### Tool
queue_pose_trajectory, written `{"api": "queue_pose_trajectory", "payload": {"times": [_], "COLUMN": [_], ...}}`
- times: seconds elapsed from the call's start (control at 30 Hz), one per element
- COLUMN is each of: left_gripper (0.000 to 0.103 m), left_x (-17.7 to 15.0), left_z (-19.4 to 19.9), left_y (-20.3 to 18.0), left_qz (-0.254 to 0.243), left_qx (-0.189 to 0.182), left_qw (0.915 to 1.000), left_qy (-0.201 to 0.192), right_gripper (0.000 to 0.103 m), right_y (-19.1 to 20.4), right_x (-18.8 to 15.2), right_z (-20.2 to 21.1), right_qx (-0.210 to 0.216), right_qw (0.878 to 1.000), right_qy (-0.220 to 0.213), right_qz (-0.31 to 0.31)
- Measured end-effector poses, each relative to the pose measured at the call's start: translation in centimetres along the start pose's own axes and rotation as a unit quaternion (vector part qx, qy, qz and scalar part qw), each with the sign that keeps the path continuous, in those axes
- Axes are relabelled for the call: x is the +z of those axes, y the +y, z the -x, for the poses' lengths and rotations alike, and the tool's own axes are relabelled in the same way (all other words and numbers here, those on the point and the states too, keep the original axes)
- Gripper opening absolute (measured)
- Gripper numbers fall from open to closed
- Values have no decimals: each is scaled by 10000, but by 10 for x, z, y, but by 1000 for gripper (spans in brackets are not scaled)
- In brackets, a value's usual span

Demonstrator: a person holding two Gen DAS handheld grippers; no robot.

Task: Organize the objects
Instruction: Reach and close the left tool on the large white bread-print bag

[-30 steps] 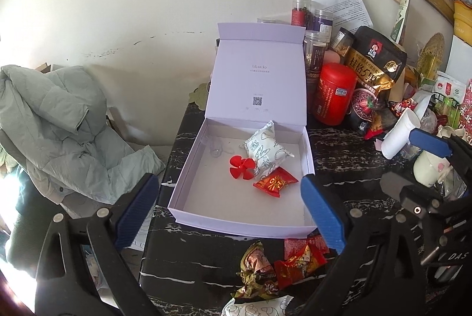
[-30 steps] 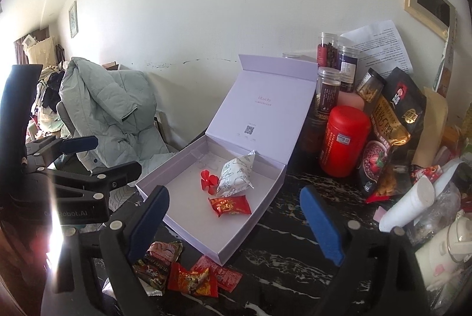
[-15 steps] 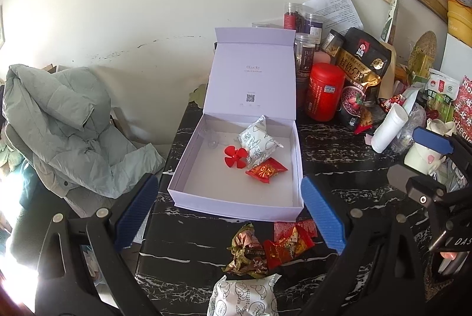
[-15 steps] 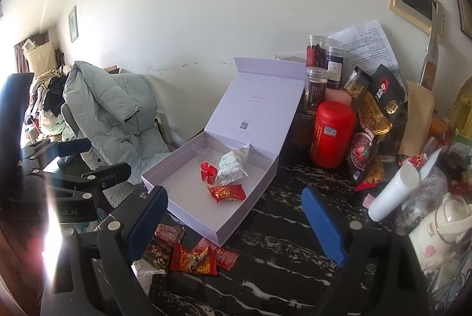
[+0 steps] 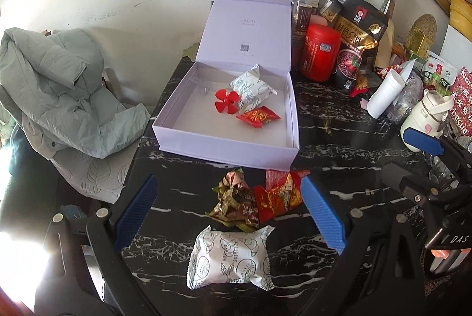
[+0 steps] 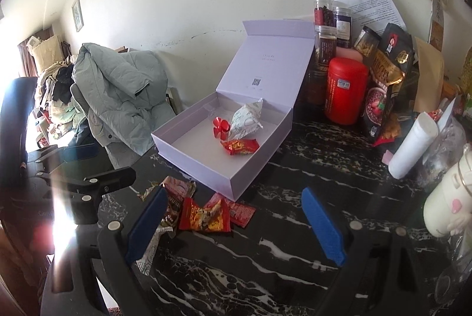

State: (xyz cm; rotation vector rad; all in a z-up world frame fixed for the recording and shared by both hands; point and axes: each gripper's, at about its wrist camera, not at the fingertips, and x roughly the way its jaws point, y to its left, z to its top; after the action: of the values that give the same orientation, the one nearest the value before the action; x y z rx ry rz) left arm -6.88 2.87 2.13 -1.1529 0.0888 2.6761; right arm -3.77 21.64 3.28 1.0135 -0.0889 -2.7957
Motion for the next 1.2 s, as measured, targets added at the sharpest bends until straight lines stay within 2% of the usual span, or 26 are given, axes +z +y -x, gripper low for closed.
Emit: {"api": "queue_pose_trajectory", "payload": {"times": [0.3, 0.83, 1.07, 1.2], "left_gripper": [97, 97, 97, 97], "left_x": [-36, -82, -88, -87], "left_z": [-15, -32, -52, -60], "left_y": [10, 10, 10, 10], "left_qz": [255, 346, 349, 257], "left_qx": [91, -369, -474, -393], "left_qw": [9989, 9945, 9918, 9927], "left_qy": [375, 914, 1132, 1110], "right_gripper": [93, 93, 93, 93], "right_y": [3, 23, 18, 17], "right_x": [-41, -87, -92, -90], "right_z": [-20, -42, -51, -58], "right_qx": [284, 901, 810, 788], "right_qw": [9986, 9912, 9914, 9922], "right_qy": [421, 962, 1010, 940], "right_qz": [-169, -135, -209, -240]}}
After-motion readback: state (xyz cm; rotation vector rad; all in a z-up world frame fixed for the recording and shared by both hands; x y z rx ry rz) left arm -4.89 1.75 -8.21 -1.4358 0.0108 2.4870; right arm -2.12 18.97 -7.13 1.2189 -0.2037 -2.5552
